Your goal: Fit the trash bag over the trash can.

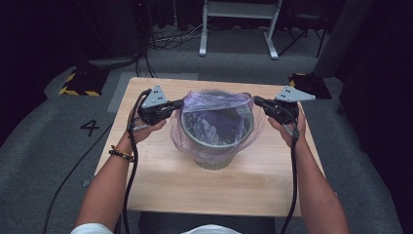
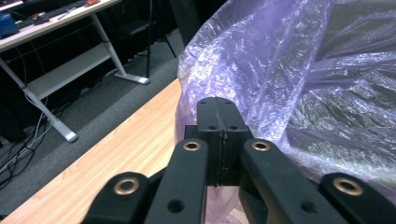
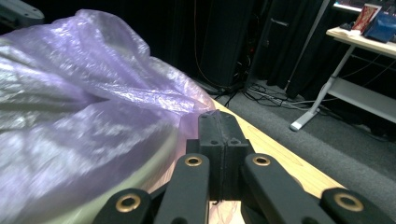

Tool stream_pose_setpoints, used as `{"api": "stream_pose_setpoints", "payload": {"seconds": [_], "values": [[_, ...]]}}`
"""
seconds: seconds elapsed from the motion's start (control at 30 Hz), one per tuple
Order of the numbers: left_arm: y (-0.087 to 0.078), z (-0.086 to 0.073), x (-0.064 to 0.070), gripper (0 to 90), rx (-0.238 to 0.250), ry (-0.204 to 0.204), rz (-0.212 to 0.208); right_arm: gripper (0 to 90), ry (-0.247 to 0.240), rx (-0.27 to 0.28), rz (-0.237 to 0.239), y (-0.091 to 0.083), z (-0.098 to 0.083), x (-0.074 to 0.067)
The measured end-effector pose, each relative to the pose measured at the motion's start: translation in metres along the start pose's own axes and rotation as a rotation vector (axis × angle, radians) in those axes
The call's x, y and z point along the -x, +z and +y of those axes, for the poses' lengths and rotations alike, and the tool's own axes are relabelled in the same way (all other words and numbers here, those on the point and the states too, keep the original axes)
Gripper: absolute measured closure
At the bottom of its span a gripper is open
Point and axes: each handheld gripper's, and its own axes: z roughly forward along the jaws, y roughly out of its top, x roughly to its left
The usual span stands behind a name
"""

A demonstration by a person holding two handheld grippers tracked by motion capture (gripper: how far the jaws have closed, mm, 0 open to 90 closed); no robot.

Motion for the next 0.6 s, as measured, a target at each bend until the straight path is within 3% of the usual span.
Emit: {"api": "stream_pose_setpoints", "payload": {"seconds": [0.1,0.2,0.33,0.47,0.6], "values": [[-0.006,-0.001,-0.001,74.8,0.016,-0.015,0.017,90.0,-0.001,-0.014,-0.006,0.007,0.003,0.000],[-0.014,-0.001,-0.001,57.9,0.035,-0.040,0.014,90.0,-0.004,-0.028,-0.013,0.012,0.007,-0.002],[-0.027,0.001,0.006,37.8,0.085,-0.058,-0.040,90.0,-0.004,-0.027,-0.015,0.014,0.009,-0.004],[-0.037,0.004,0.019,31.0,0.111,-0.024,-0.089,90.0,-0.013,-0.028,-0.012,0.014,0.012,-0.007],[-0.034,0.006,0.026,27.7,0.073,0.000,-0.106,90.0,-0.012,-0.022,0.002,0.012,0.014,-0.009]]}}
